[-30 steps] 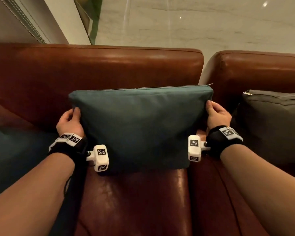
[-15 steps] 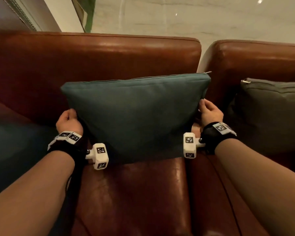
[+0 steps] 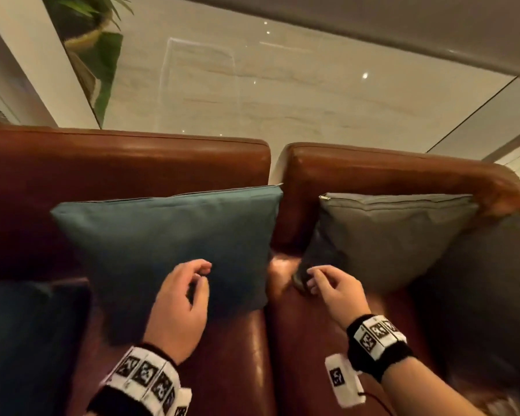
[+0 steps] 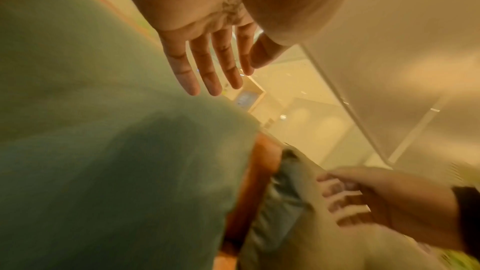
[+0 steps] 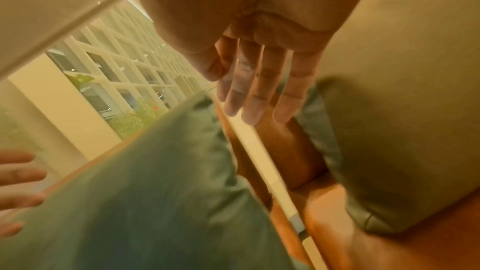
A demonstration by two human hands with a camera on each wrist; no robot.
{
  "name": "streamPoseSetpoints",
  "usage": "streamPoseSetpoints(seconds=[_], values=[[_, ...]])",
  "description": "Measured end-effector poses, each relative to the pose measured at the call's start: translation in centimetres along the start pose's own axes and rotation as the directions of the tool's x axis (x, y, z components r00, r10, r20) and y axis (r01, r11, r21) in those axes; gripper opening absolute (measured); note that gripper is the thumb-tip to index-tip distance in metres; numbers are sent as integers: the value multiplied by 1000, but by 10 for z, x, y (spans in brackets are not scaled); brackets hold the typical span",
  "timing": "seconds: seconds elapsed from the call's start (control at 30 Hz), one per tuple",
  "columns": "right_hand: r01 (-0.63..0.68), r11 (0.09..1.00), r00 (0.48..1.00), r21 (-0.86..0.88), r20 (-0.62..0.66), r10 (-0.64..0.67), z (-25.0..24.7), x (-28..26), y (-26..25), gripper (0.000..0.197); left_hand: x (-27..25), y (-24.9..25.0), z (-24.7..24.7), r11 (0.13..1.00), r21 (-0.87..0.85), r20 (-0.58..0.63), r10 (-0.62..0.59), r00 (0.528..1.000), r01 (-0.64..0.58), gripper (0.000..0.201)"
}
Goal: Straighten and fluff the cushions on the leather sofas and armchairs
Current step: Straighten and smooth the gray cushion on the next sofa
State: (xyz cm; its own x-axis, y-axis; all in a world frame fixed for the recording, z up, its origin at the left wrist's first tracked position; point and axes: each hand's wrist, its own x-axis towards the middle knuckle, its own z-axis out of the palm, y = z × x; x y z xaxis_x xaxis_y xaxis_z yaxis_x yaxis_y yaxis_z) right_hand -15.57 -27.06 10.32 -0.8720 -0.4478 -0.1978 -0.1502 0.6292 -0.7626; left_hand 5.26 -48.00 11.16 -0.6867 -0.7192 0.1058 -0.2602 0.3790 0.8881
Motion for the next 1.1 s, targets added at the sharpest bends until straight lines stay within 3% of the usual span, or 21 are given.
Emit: streamPoseSetpoints(seconds=[0.07,0.13,0.2,0.23,0.3,0.37,0.47,0.53,0.67,0.73,0.77,0.83,0.93,1.1], values=[[12,1000,994,17,-111,-11,-39,6,4,25,6,31,44,988,57,127,137,982,-145,24],[73,997,967,-13,-245,-74,-85,25,8,26,21,69,92,945,129,239,263,935,-299,32],[169,980,931,-103,-310,-193,-117,55,6,21,39,104,127,895,167,292,356,888,-414,37],[199,961,906,-190,-339,-255,-161,79,29,18,50,139,183,868,176,309,400,863,-465,38],[305,892,886,-335,-244,-394,-168,119,28,21,77,159,212,847,240,334,387,860,-474,41],[388,807,886,-446,-61,-460,-193,165,53,33,110,174,284,821,385,389,271,881,-423,46],[415,611,899,-674,202,-388,-227,216,112,54,152,155,355,660,660,456,29,890,-359,54],[425,541,897,-726,255,-362,-259,239,145,62,163,135,367,592,728,417,17,909,-345,57],[463,466,869,-754,282,-407,-310,271,177,61,168,126,363,593,762,278,65,958,-261,54],[446,509,871,-736,227,-436,-312,275,178,57,170,131,354,571,799,196,49,979,-188,46],[431,546,873,-718,179,-453,-310,273,176,59,169,135,348,554,807,207,58,977,-204,43],[445,547,827,-709,90,-556,-306,262,176,61,162,138,335,521,798,274,131,953,-301,37],[499,533,744,-684,23,-668,-315,245,173,40,154,146,318,495,773,311,249,917,-397,29],[521,575,762,-630,39,-647,-320,247,136,33,178,156,291,482,781,263,324,909,-398,25]])
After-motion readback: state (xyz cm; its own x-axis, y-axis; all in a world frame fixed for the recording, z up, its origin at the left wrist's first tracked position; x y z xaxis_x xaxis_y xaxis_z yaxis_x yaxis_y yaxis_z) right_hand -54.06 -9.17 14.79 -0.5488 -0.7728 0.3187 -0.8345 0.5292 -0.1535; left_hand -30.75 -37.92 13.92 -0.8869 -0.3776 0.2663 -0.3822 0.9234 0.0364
